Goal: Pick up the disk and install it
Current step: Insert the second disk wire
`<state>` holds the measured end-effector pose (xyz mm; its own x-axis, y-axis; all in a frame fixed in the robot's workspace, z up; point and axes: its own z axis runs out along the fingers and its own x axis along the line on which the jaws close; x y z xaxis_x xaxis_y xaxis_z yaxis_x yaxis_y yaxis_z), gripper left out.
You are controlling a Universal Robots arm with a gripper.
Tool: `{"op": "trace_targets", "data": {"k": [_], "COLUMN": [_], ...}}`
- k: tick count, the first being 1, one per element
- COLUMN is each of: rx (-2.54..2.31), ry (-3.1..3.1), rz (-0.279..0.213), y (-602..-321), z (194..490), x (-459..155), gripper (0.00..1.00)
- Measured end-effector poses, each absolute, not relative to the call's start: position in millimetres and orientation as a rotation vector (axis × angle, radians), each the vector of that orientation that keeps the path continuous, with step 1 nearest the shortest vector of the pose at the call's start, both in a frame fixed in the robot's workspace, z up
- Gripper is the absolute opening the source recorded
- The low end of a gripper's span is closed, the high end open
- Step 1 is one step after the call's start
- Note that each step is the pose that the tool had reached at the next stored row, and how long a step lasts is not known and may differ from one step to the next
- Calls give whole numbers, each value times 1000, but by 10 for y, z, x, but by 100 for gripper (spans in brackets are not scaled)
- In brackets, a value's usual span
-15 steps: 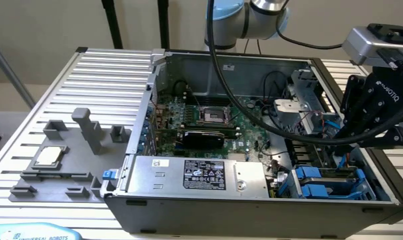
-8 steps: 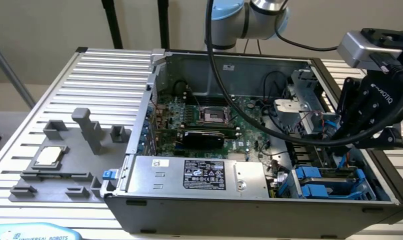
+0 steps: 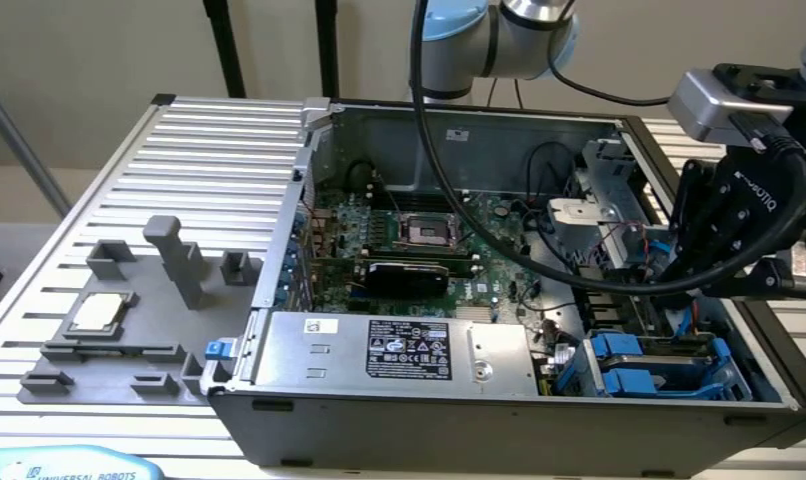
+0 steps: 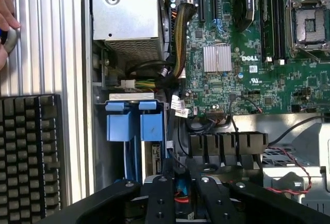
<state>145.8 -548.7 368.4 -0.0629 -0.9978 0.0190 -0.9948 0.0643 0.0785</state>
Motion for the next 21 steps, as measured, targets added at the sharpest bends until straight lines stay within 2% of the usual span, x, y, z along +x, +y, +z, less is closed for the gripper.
{"op": "trace_targets", "data": {"k": [1, 2, 21], "rx": [2102, 2102, 2120], "ry": [-2241, -2241, -2260], "rz": [-67, -67, -28], "y": [-5484, -5482, -5561], "z": [3680, 3675, 3632], "x": [1458, 1458, 1317], "gripper": [22, 16, 16]}}
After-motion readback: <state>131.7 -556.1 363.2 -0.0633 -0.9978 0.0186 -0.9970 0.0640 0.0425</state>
